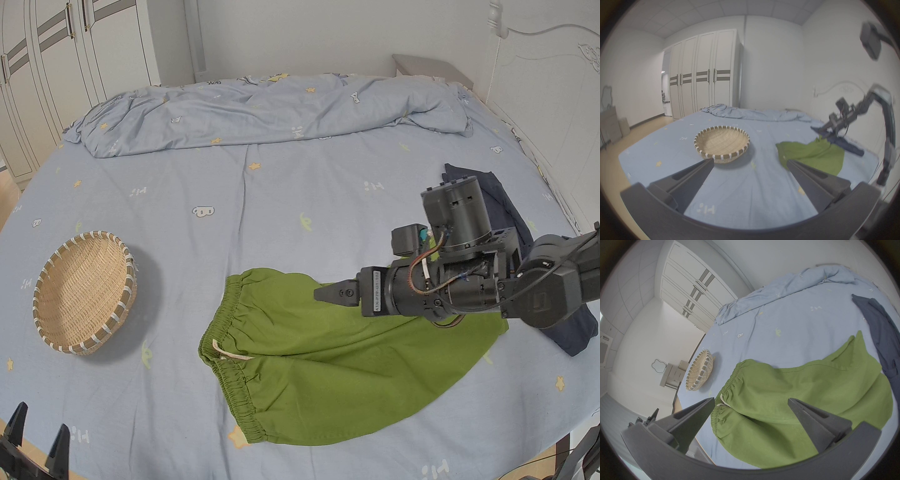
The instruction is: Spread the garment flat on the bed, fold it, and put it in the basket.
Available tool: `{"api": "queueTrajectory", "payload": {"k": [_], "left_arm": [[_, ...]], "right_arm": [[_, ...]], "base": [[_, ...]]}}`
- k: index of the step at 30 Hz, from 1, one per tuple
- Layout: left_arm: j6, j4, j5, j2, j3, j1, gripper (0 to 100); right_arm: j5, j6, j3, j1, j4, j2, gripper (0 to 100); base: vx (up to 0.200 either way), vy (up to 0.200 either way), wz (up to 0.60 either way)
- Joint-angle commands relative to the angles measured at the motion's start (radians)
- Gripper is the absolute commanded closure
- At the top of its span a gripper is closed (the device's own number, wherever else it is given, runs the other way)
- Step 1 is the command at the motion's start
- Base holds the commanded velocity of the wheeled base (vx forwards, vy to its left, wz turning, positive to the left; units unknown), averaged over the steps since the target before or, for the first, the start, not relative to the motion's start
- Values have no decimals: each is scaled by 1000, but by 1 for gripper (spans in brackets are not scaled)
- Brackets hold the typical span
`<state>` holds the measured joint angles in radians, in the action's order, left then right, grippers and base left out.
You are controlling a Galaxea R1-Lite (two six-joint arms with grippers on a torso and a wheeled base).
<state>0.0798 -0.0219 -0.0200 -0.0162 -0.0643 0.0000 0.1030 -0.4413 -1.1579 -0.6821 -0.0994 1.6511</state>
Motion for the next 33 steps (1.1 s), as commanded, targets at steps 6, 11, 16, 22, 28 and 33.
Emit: {"api": "queueTrajectory", "payload": {"k": [6, 11, 16, 22, 28, 33], "left_arm": [[351, -294, -339, -369, -509, -239, 0], [537, -282, -498, -562, -448, -359, 0], [505, -118, -515, -860, -385, -431, 0], [394, 168, -525, -1160, -259, -382, 0], [288, 470, -583, -1437, -104, -402, 0], [175, 490, -580, -1556, -134, -385, 0]], "right_arm": [[1, -7, 190, 179, -11, -185, 0], [3, -11, 216, 216, -11, -198, 0], [6, 1, 294, 248, -17, -224, 0], [9, 1, 317, 262, -16, -263, 0], [17, 18, 328, 306, -17, -263, 0], [17, 16, 330, 306, -16, -275, 0]], "base": [[0, 0, 0], [0, 0, 0], [0, 0, 0], [0, 0, 0], [0, 0, 0], [0, 0, 0]]}}
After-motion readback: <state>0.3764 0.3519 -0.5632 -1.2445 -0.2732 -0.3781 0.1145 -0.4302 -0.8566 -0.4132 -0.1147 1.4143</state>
